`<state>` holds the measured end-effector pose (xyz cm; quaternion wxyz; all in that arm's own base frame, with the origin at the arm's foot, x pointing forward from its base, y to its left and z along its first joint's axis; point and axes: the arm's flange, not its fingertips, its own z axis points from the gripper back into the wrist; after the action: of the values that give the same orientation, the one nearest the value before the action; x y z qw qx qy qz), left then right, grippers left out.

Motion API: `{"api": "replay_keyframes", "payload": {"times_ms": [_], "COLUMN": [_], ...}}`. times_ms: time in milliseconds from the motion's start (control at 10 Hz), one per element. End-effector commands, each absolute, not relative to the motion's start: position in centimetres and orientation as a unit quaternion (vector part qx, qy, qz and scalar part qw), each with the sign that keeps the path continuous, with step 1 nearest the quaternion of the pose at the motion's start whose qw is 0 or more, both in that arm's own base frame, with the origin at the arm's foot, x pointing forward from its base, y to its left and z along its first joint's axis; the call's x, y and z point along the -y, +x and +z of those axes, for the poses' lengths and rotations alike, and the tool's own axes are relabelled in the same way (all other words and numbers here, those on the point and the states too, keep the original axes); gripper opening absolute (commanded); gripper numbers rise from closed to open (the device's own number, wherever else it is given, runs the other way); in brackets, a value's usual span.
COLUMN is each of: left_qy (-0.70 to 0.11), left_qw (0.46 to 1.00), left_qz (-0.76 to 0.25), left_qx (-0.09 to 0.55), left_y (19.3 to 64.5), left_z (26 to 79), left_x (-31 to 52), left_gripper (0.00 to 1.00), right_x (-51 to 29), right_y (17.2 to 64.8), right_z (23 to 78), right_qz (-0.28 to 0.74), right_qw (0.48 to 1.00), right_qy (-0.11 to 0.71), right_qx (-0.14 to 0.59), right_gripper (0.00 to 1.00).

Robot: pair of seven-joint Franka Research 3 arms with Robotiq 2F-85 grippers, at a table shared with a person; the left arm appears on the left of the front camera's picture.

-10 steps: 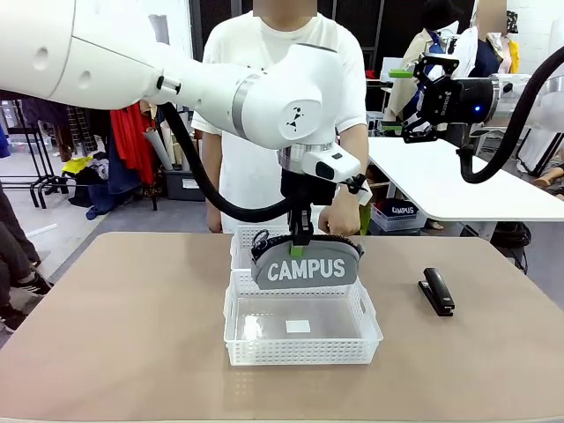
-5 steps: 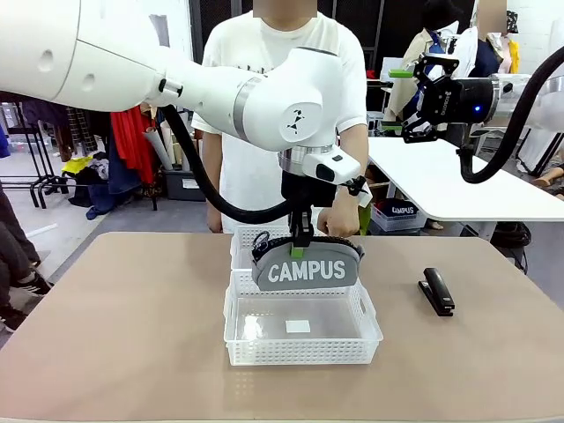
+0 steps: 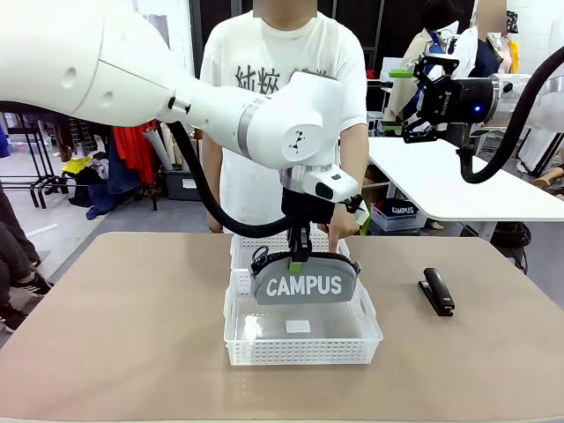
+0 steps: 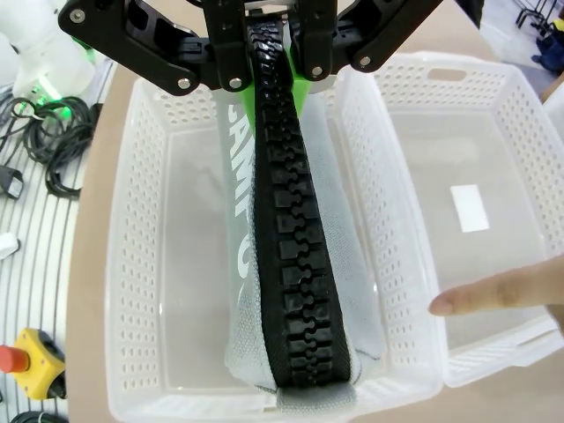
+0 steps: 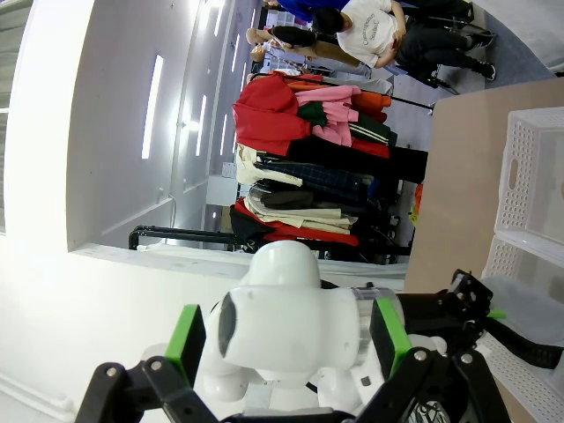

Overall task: Distribute items into two baskets.
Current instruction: Place the picked Pencil pouch into the Organizing basket as instructed by the person.

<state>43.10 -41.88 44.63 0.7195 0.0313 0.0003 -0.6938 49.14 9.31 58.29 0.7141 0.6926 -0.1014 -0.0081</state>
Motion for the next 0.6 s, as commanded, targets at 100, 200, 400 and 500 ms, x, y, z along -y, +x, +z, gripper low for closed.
{"api": "replay_keyframes", "payload": {"times_ms": [100, 200, 400, 500], "left_qy": [0.039, 0.034, 0.029, 0.027], "left_qw": [0.725, 0.726, 0.726, 0.727], "left_qz": [-0.688, -0.687, -0.687, -0.686], "left_qx": [0.007, 0.008, 0.002, -0.002], "left_y": [42.5, 42.4, 42.2, 42.0], "left_z": [41.8, 41.0, 39.4, 38.7], "left_x": [41.6, 41.9, 42.5, 42.5], "left_gripper": [0.00, 0.00, 0.00, 0.00], "right_x": [-9.4, -9.4, -9.4, -9.4], "right_y": [49.1, 49.1, 49.1, 49.1], "right_z": [58.4, 58.4, 58.4, 58.4], "right_qz": [-0.008, -0.008, -0.008, -0.008], "right_qw": [0.713, 0.713, 0.713, 0.713], "right_qy": [0.694, 0.694, 0.694, 0.694], "right_qx": [0.102, 0.102, 0.102, 0.102], "right_gripper": [1.00, 1.00, 1.00, 1.00]}}
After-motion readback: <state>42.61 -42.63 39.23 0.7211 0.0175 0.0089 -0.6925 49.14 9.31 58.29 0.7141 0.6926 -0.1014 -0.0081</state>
